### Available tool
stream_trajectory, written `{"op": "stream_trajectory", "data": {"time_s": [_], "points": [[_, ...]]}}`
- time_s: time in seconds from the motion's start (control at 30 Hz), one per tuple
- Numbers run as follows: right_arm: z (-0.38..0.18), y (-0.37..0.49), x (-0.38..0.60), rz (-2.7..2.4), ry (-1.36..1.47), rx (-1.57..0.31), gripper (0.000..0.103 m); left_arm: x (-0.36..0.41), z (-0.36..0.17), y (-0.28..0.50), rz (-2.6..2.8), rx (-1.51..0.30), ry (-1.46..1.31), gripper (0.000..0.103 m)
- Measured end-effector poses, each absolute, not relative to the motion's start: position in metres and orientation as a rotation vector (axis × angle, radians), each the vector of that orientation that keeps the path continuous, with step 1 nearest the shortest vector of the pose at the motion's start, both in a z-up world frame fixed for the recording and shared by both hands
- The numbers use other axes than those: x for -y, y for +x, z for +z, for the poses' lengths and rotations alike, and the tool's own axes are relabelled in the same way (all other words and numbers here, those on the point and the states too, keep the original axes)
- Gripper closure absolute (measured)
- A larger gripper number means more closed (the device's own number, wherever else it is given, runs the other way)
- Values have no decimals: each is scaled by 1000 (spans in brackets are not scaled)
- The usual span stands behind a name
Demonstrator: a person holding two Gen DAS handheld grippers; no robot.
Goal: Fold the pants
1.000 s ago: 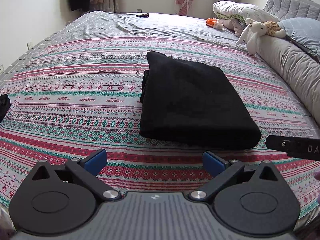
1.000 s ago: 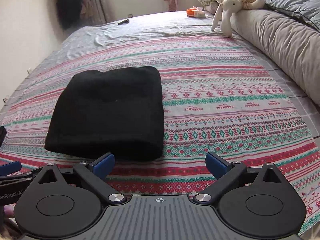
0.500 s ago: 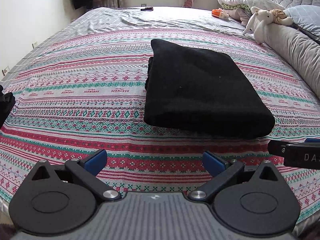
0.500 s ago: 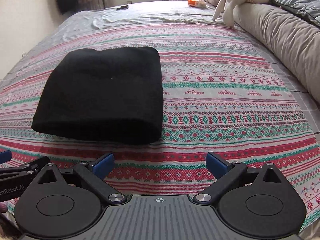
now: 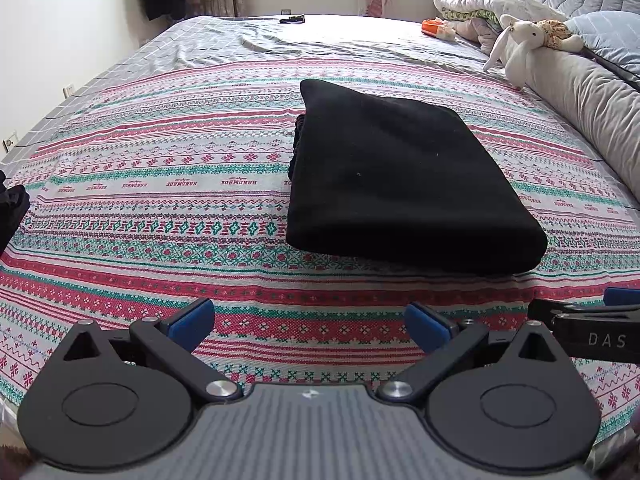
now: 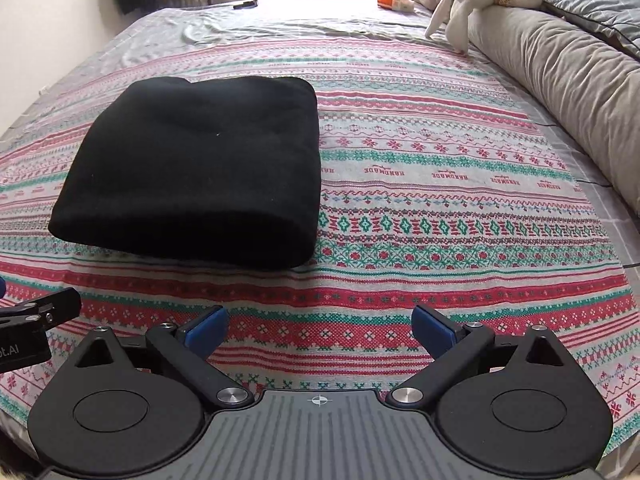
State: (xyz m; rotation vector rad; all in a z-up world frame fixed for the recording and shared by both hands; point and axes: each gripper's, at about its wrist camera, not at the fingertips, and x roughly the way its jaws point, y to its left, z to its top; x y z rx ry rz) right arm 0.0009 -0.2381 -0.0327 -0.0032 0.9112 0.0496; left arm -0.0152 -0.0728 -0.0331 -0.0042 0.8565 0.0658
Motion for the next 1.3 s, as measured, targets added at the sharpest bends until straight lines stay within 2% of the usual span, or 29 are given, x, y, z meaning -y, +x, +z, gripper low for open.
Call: {"op": "stream_trajectory", "data": {"time_s": [1.3], "points": [[-41,-1,232,62,-48,-923,4,74,-36,-17,57,-870,5,0]]}}
